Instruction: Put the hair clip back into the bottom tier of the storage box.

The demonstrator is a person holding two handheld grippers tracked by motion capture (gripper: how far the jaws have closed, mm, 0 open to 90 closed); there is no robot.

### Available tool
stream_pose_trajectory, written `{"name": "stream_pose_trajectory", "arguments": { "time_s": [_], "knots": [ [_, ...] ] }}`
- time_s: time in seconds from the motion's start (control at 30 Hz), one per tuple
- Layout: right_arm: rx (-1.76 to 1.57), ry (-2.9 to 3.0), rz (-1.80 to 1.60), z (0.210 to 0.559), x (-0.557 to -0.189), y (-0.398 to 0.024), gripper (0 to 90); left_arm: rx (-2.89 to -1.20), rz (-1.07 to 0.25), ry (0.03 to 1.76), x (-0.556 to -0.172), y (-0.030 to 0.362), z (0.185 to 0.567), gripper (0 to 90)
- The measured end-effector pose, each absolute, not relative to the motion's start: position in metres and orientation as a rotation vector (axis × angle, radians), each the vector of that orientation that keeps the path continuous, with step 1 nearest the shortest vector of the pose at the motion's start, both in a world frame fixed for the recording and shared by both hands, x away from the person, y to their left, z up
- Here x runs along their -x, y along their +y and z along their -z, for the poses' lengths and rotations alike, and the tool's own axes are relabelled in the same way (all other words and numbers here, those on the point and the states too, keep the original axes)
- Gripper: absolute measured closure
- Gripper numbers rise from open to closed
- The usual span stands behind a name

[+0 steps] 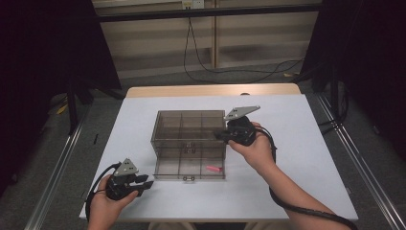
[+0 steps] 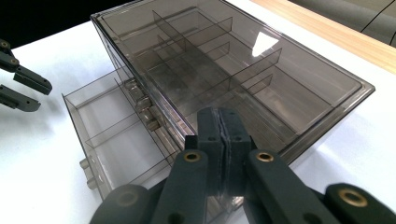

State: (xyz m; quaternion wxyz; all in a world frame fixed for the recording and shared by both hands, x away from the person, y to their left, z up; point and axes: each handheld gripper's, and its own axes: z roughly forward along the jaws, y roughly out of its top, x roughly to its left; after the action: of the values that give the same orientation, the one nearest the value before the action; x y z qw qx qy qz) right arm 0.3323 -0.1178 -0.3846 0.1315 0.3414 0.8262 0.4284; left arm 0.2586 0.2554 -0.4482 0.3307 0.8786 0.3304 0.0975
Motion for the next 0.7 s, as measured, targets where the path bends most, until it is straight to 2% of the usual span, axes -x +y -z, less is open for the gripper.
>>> {"name": "stream_pose_trajectory", "arguments": {
  "time_s": [0.2,0.7],
  "knots": [
    [-0.992,2.397,-1.239,0.386,-0.333,-0.118,88.5,-2.307,-0.245,0.844,-0.257,0.255,0.449,77.0],
    [-0.99,2.403,-1.236,0.39,-0.333,-0.119,89.6,-2.339,-0.214,0.81,-0.261,0.244,0.453,90.0]
  ]
}}
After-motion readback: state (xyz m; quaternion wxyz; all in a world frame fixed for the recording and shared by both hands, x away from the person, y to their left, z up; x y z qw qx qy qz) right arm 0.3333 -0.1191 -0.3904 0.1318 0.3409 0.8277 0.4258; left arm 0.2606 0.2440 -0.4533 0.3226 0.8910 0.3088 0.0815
